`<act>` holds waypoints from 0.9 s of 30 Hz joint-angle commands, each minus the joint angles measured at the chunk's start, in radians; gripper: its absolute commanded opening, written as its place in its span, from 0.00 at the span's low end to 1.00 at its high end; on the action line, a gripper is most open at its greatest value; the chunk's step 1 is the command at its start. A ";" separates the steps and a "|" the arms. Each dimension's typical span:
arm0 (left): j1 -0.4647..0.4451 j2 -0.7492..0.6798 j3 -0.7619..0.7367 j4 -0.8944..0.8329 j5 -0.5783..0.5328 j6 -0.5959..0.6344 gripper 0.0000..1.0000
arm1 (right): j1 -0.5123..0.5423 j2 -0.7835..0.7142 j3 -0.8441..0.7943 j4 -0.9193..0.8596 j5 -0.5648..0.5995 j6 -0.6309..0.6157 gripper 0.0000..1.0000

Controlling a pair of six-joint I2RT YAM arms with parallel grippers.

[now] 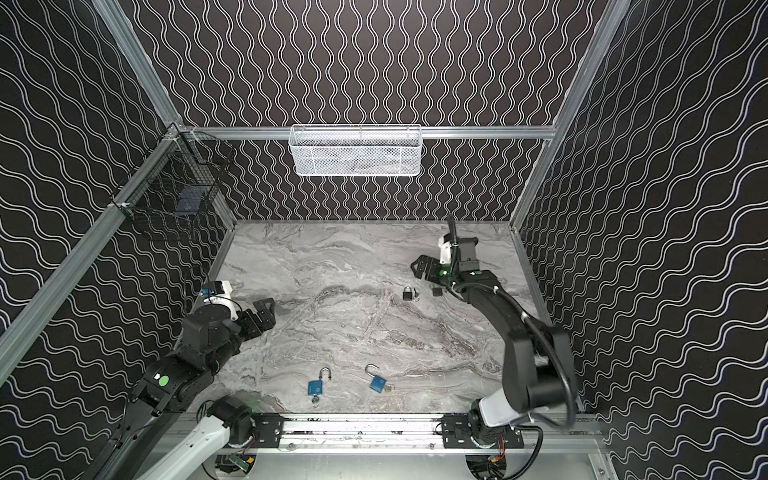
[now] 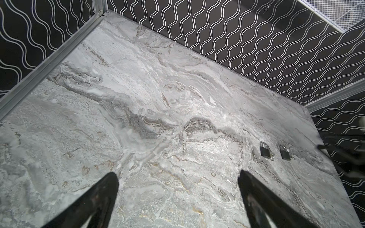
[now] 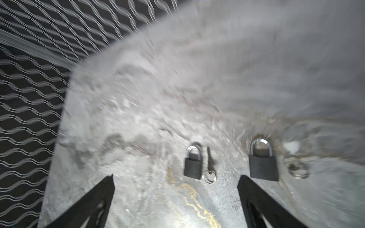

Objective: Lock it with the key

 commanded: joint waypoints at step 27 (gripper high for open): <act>-0.099 0.082 -0.190 -0.219 0.264 -0.228 0.99 | 0.002 -0.854 -0.349 -0.655 0.172 0.343 1.00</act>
